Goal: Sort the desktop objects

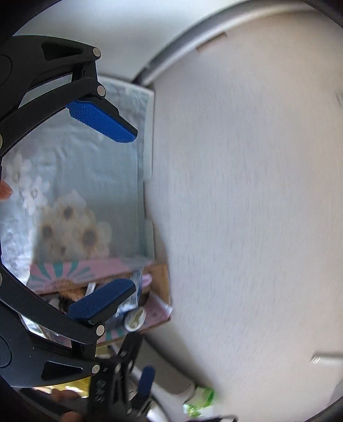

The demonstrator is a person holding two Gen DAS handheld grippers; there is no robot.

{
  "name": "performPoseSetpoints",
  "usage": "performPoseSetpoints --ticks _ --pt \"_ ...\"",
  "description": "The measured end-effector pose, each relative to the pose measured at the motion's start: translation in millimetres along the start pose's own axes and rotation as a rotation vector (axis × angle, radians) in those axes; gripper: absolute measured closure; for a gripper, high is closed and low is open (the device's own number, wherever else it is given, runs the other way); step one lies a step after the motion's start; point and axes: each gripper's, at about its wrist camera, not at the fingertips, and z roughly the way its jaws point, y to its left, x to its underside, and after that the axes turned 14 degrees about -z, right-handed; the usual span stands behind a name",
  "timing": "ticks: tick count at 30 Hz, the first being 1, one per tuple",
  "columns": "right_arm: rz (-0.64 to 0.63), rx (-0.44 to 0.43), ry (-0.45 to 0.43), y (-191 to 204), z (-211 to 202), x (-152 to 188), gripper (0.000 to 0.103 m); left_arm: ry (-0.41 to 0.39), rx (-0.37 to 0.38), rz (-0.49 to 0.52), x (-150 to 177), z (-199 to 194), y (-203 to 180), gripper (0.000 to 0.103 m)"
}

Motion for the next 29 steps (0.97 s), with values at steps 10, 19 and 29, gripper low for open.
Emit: performPoseSetpoints --ticks 10,19,29 --pt "0.001 0.056 0.016 63.4 -4.7 16.7 0.007 -0.013 -0.091 -0.097 -6.0 -19.0 57.4 0.0" --pt "0.031 0.099 0.029 89.3 -3.7 28.4 0.007 -0.006 -0.084 -0.09 -0.5 -18.2 82.7 0.0" --pt "0.041 0.118 0.023 93.2 -4.3 23.9 0.007 0.009 -0.062 -0.059 -4.2 -13.9 89.8 0.0"
